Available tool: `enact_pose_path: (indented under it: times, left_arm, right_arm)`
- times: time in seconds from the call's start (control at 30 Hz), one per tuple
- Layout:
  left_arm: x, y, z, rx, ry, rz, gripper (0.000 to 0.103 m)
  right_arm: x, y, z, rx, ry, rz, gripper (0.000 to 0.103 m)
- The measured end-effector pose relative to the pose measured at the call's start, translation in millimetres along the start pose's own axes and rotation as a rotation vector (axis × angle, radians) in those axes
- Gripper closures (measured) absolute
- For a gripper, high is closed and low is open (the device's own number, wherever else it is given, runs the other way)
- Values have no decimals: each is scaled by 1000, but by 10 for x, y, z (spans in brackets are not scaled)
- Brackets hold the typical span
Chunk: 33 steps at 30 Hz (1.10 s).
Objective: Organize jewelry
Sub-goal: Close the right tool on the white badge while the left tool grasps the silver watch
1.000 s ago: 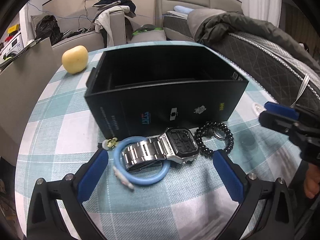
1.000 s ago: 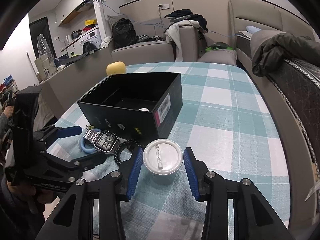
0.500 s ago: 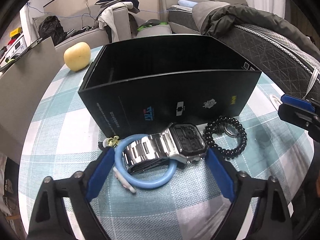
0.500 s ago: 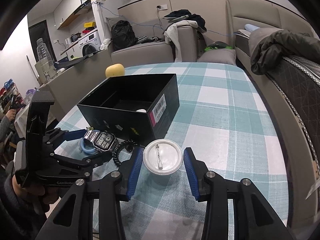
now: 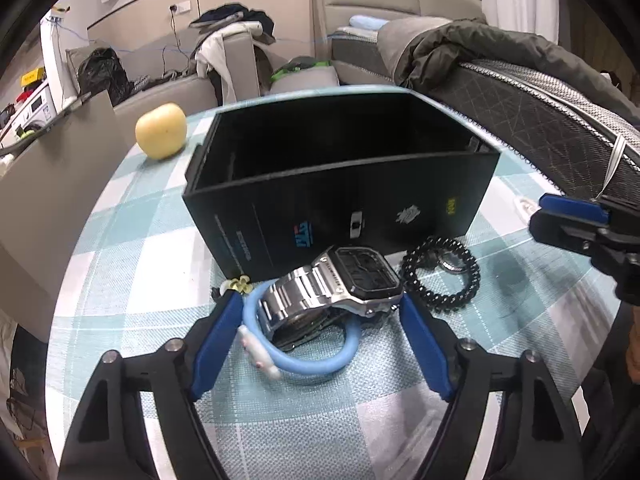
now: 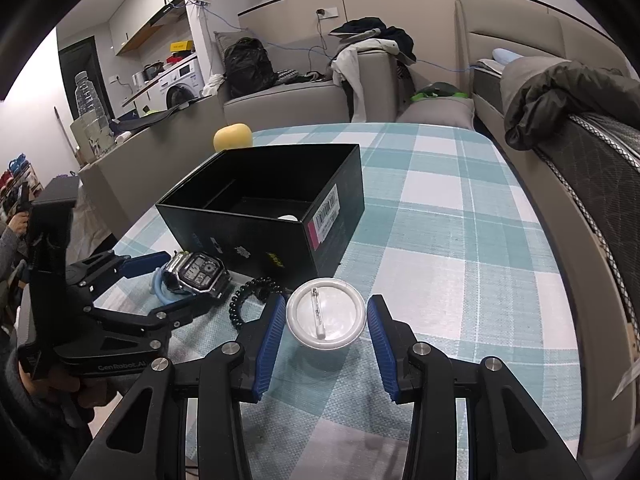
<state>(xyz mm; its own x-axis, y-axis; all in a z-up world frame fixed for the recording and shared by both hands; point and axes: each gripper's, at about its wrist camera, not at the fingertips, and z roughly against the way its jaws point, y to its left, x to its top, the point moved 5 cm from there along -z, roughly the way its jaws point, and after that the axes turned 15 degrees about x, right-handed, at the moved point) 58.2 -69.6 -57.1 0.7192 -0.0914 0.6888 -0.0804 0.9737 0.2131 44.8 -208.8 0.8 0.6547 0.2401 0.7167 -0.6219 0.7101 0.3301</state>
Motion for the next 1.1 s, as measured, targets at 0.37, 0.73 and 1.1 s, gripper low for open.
enact_pose_path:
  times: [0.37, 0.73, 1.1]
  left_arm:
    - [62, 87, 80, -33, -46, 36, 53]
    - [85, 195, 155, -50, -79, 91, 66]
    - [57, 295, 155, -58, -84, 116, 66]
  right_arm:
    - [-1, 28, -30, 1, 4, 5, 62]
    - [23, 60, -38, 7, -4, 8, 62]
    - [38, 101, -50, 10, -9, 17, 62]
